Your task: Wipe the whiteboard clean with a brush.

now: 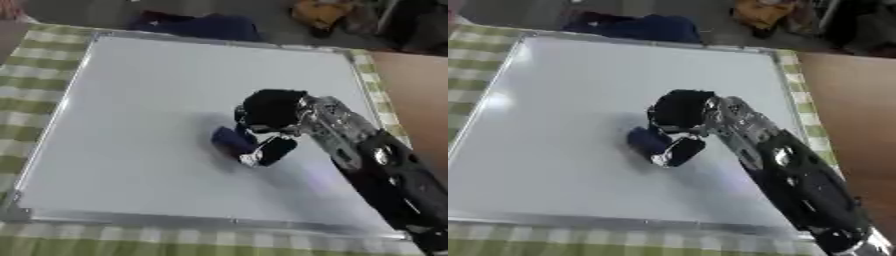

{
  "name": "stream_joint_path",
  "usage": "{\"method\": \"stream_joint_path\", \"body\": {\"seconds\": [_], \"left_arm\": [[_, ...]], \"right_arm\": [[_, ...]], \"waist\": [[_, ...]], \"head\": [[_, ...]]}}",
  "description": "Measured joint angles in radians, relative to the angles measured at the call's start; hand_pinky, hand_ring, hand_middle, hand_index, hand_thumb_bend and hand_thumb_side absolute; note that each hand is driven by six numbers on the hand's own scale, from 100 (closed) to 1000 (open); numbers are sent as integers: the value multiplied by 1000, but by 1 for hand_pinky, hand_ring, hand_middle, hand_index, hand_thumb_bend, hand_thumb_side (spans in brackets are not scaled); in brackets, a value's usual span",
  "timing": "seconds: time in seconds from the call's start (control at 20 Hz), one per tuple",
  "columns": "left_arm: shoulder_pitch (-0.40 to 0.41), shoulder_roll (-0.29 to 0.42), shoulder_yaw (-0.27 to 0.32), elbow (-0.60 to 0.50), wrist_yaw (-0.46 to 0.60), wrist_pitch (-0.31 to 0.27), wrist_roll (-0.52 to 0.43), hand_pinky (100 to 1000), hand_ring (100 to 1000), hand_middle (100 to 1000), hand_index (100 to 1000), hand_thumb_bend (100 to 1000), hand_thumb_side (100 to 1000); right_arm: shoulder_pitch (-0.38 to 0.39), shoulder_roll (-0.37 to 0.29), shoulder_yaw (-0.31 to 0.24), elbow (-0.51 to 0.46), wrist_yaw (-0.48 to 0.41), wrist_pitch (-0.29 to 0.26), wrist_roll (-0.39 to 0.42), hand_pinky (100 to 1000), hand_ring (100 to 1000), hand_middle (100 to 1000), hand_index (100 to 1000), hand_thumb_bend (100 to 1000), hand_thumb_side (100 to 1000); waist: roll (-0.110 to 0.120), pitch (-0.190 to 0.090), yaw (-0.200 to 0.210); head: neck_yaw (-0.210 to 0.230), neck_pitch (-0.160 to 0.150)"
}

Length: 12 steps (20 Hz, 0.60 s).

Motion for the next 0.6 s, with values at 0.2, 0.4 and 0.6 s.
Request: {"method": "stream_joint_path", "body": {"seconds": [0.2, 0.4, 0.6], "left_arm": [[-1, 0, 0, 0, 0, 0, 0, 517, 613, 576, 517, 105, 1000], [-2, 0, 0, 0, 0, 0, 0, 517, 613, 576, 517, 105, 1000], [-7, 0, 0, 0, 0, 0, 0, 517, 613, 576, 517, 104, 1000]], "right_arm": [[2, 0, 0, -1, -21, -8, 18, 383, 527, 412, 402, 100, 964], [6, 0, 0, -9, -57, -3, 30, 386, 530, 423, 394, 100, 977], [8, -1, -10, -36, -112, 10, 43, 384, 524, 421, 393, 100, 987]], "waist": [[0, 0, 0], [0, 0, 0], [-1, 0, 0]], "head": [[1, 0], [5, 0], [9, -1]]}}
